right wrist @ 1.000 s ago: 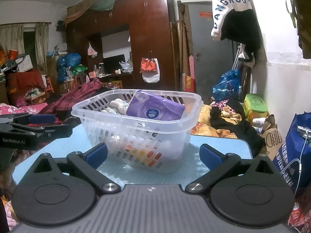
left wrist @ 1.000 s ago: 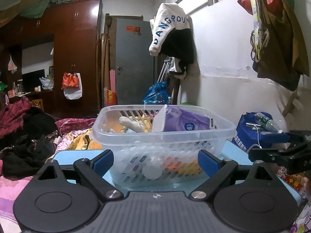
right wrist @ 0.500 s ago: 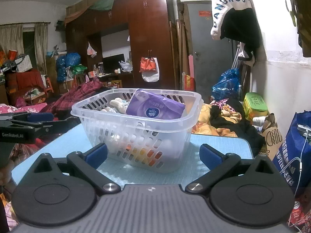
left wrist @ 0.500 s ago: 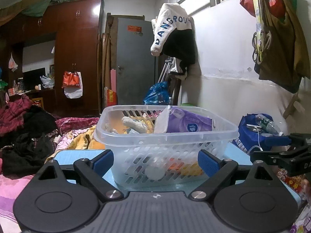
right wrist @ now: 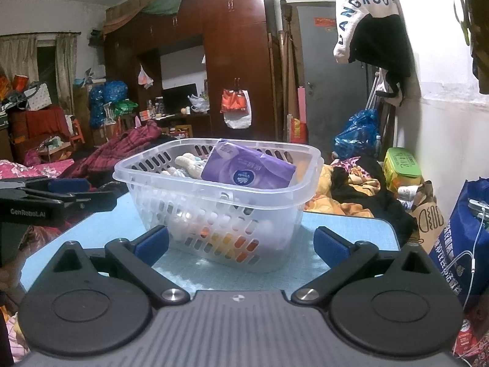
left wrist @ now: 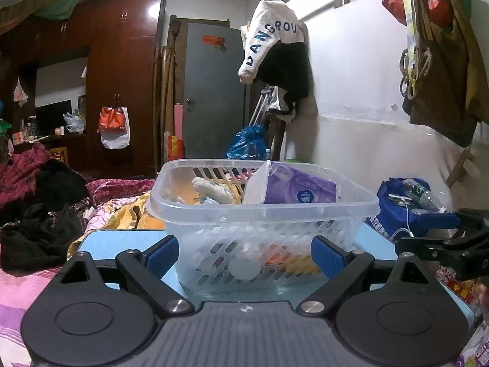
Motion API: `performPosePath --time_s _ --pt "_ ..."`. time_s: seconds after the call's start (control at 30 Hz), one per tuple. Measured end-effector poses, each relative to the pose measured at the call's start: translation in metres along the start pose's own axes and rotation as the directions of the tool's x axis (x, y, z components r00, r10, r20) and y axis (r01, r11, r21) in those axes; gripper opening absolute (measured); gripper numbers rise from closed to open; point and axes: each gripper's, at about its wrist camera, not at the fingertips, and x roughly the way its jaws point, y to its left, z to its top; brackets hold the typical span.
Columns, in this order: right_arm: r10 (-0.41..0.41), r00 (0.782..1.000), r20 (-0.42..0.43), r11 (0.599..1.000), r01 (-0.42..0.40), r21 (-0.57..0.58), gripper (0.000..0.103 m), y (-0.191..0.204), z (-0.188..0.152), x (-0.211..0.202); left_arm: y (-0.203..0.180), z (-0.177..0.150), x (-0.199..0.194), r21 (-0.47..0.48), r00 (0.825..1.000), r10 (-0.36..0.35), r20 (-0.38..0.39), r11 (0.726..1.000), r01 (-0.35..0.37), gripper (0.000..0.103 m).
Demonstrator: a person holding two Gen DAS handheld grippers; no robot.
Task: Organize objects
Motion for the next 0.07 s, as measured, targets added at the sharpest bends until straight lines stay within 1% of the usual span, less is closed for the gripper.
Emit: performPosePath --time_s 0.07 --pt "-0.004 1.0 0.001 1.0 0.004 0.0 0.103 0.0001 -0.0002 -0.0004 0.0004 0.0004 -0.0018 -0.006 1.0 -0.001 0.015 1.0 0.001 0.095"
